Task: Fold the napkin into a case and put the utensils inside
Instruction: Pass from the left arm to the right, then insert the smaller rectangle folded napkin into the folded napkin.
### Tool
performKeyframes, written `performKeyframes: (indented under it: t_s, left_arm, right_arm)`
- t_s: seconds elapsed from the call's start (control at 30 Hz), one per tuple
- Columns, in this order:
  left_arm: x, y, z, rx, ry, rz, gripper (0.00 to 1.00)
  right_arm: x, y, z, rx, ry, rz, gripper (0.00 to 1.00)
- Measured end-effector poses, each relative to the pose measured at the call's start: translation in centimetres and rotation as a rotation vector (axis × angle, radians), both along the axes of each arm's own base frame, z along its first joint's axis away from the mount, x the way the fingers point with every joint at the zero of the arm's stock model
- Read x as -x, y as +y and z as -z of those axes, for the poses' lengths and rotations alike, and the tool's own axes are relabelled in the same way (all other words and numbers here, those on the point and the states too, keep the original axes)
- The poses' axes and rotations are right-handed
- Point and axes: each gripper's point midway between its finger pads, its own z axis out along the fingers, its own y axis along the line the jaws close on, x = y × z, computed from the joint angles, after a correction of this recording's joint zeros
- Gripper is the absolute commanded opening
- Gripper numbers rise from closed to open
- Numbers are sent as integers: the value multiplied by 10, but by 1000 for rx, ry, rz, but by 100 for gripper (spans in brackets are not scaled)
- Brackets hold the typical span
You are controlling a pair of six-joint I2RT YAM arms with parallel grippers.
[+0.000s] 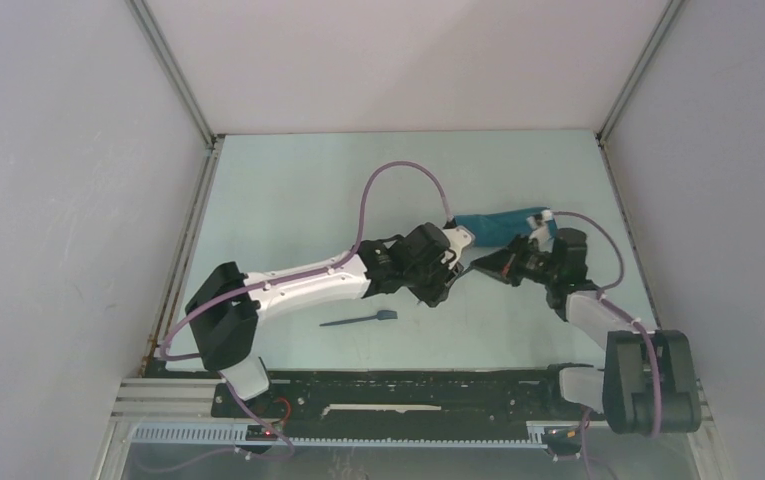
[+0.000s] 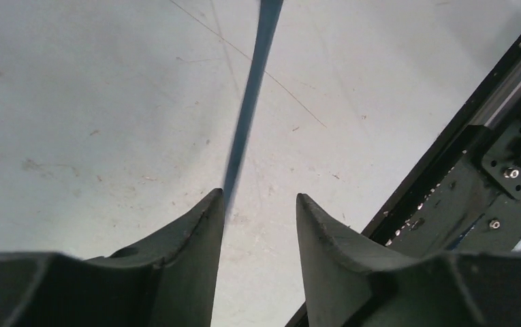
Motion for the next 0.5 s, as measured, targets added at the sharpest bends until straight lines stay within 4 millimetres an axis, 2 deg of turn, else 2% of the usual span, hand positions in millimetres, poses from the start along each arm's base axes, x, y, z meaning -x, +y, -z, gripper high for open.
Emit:
performKeyframes:
  t_s: [0.07, 0.1, 0.23, 0.37, 0.4, 0.5]
  left_arm:
    - [-4, 3, -7, 20, 18, -29, 59]
    - [-6, 7, -12, 31, 29, -45, 61]
    - [-16, 24, -36, 121, 84, -111, 63]
    - [-11, 37, -52, 216, 147, -131, 68]
    - [-7, 37, -52, 230, 170, -125, 70]
    - [3, 29, -48, 270, 251, -103, 70]
  right_arm:
    - [-21, -33, -2, 11, 11, 137, 0]
    - [-29, -48, -2, 13, 11, 190, 0]
    - [-74, -132, -15, 39, 3, 459, 0]
    - [-116, -208, -27, 63, -22, 638, 0]
    - [-125, -223, -25, 71, -16, 668, 0]
    - [-148, -247, -14, 89, 5, 691, 0]
